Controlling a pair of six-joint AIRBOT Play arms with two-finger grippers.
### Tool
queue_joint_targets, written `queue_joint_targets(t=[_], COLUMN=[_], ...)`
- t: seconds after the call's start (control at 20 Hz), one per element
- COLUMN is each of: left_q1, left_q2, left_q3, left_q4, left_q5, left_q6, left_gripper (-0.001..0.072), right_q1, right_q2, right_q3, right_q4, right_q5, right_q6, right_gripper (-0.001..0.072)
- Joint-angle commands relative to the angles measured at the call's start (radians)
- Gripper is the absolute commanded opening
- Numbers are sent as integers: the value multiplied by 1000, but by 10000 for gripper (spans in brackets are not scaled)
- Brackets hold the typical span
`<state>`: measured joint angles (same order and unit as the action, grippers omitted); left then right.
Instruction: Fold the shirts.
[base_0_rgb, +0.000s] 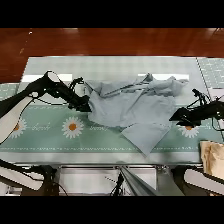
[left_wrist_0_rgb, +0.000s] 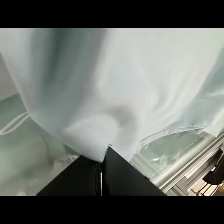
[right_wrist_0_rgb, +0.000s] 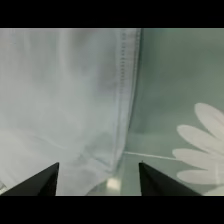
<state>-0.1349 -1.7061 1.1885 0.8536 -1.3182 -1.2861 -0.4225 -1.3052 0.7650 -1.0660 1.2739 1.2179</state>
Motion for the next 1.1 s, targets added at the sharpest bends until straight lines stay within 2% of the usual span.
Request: queue_joint_targets(t=[0.0,0.05,0.1,0.2,0.3,0.45,0.6,0.75,0.9,1.05], left_q1=[0,0,0,0,0,0,13,37,50,50], left_q2=[29,33,37,40,43,118,297,513,699,846], left_q3=[6,11,19,49,98,199,341,537,729,850], left_q4=[0,-1,0,0,0,4,4,4,51,193], left_q5=[2,5,10,11,10,31,72,74,81,74], left_q6=[15,17,21,38,48,63,63,63,58,-43], left_gripper=[24,24,24,24,23,21,21,22,22,22], right_q1=[1,1,1,1,0,0,0,0,0,0], right_q2=[5,5,5,5,13,121,327,480,543,550], right_q3=[-95,-113,-135,-177,-170,-51,224,548,849,1082], right_q4=[69,77,95,159,218,317,346,327,228,99], right_q5=[-90,-108,-129,-157,-131,-37,-19,-101,-144,-95], right_q6=[10,30,43,39,-19,-123,-121,-60,57,152], right_gripper=[574,573,524,278,18,13,13,12,12,12])
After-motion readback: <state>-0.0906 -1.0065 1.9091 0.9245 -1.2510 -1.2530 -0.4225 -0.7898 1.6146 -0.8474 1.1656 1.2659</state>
